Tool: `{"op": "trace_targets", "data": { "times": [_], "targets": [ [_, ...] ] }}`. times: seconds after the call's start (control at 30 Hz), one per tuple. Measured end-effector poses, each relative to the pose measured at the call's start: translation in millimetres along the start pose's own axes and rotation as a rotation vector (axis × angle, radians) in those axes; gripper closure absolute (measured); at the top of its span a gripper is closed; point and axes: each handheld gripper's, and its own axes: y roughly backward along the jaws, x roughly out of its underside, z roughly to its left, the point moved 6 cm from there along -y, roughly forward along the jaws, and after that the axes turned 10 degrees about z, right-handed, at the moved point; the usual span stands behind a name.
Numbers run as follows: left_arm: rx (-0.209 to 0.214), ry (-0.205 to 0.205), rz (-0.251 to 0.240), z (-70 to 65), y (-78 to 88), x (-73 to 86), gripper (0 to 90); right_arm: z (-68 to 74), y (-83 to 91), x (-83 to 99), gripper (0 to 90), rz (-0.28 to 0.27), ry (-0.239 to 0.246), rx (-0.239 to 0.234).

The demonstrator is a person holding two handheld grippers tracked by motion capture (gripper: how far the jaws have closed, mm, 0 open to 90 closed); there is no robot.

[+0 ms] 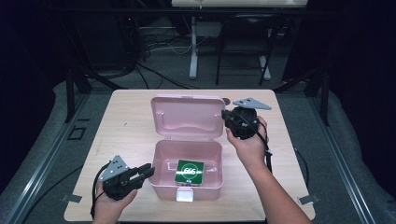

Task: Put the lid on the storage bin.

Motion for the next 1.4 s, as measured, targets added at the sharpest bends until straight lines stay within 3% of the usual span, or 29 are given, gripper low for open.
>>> {"op": "trace_targets", "data": {
  "times": [0.47, 0.73, 1.07, 1.2, 1.4],
  "targets": [
    [0.0, 0.006, 0.001, 0.5, 0.0, 0.2, 75.0, 9.7, 16.3, 14.7, 87.7, -0.056, 0.043, 0.028],
    [0.003, 0.012, -0.001, 0.6, 0.0, 0.3, 75.0, 10.5, 21.6, 22.7, 86.7, -0.084, 0.017, 0.001],
    [0.015, 0.025, 0.014, 1.6, 0.3, -0.7, 74.1, 14.1, 27.1, 31.3, 86.6, -0.117, 0.036, 0.009],
    [0.023, 0.032, 0.006, 2.5, 3.7, -4.0, 72.5, 14.3, 28.3, 32.6, 86.3, -0.118, 0.037, 0.001],
    [-0.002, 0.036, -0.022, 9.3, 8.2, -16.0, 70.0, 16.3, 30.4, 35.2, 86.1, -0.123, 0.038, -0.001]
  ]
}}
